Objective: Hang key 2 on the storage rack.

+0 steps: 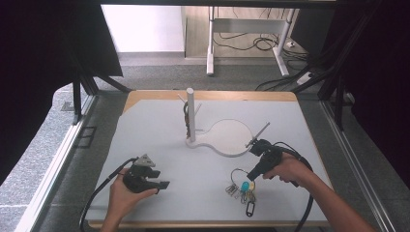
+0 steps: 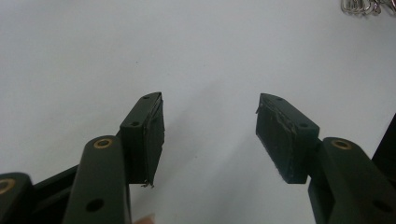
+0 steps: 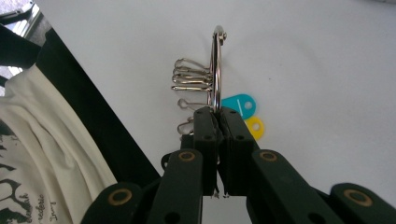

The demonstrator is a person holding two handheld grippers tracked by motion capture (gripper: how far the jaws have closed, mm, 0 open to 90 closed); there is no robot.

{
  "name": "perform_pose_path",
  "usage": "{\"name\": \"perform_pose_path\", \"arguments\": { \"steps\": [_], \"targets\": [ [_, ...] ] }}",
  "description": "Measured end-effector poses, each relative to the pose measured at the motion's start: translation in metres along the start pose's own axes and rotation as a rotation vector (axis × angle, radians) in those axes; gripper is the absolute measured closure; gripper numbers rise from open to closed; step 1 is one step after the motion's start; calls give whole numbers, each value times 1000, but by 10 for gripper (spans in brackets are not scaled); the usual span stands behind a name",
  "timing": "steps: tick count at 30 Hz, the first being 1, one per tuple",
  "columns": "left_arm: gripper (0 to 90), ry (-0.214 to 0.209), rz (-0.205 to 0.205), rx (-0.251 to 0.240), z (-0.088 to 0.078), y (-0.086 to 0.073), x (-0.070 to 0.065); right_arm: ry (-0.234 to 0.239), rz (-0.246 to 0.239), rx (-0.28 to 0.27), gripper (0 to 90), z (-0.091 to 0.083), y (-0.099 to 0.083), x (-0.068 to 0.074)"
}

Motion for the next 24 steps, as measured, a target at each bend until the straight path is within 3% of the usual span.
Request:
{"name": "perform_pose_path", "arguments": {
  "steps": [15, 24],
  "targets": [
    [419, -2, 10, 19, 2, -2, -1, 46, -47, 34, 871, 7, 2, 12],
    [420, 5, 11, 13, 1, -3, -2, 36, -60, 10, 874, -22, 11, 17]
  ]
}}
Point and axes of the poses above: each handheld gripper's, and its own axes: z roughly forward along the jaws, y roughly out of its top, x roughly to its left, the point moved 8 cm from there along z, roughly forward along the jaws, and after that the axes turned 8 degrees about x, right-handed, at the moved point
